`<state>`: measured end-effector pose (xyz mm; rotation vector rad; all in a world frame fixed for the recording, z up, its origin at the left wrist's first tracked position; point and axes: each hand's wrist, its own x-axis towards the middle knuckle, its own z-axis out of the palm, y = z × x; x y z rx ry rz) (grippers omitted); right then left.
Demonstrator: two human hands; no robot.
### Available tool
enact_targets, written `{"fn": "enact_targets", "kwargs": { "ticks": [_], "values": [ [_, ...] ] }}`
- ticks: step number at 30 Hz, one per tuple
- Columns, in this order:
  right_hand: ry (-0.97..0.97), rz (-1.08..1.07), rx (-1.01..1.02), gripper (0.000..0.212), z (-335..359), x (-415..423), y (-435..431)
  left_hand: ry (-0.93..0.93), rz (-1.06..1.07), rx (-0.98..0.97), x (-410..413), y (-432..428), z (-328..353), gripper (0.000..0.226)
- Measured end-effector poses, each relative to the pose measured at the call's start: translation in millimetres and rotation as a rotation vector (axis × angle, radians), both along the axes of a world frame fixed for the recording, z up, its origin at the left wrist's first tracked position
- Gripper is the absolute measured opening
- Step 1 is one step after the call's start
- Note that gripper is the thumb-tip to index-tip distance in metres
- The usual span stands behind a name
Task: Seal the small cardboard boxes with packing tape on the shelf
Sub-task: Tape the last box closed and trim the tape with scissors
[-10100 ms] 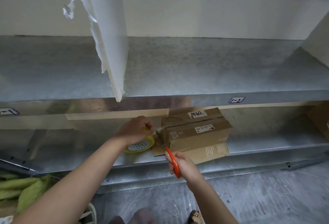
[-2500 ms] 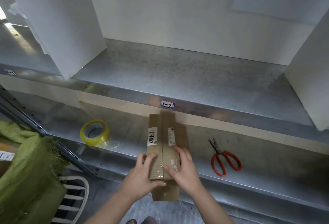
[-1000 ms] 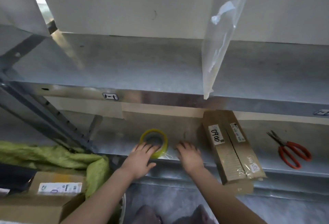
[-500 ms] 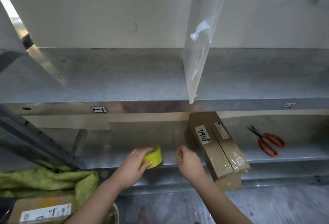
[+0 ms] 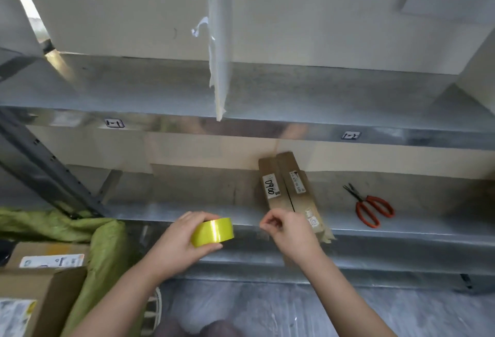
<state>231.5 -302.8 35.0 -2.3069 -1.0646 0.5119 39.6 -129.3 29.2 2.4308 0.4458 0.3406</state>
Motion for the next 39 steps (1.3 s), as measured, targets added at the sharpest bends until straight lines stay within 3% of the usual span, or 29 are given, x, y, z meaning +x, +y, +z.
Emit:
{"fn": "enact_targets", "kwargs": {
  "ticks": [8,11,17,23,26,30,39],
  "values": [
    [0.150,0.042,0.067,0.019,12.2,31.8,-93.1,0.222,0.173,0.092,27.5,-73.9,-15.0,0.059],
    [0.139,0.026,0.110,0.021,13.0,47.5,-113.7,0.205,0.199,0.100,36.7,-99.4,-17.2,0.063],
    [0.169,-0.011,0.066,0.018,8.8,83.9,-132.5,0.185,0.079,-0.032,43.2,-131.8,-17.8,0.049],
    [0.190,-0.014,0.004,0.022,1.6,100.4,-130.3,0.179,0.153,0.006,58.8,-124.0,-19.6,0.057],
    [0.294,-0.103,0.027,0.019,-4.3,106.3,-131.2,0.247,0.223,0.083,78.3,-112.7,-15.4,0.057],
    [0.239,-0.128,0.053,0.014,-6.1,121.6,-133.8,0.373,0.270,0.218,94.6,-106.2,-20.6,0.051],
    [0.248,-0.062,-0.070,0.013,-18.4,140.1,-101.1,0.462,0.291,0.169,106.4,-92.7,-52.8,0.054]
  ]
}}
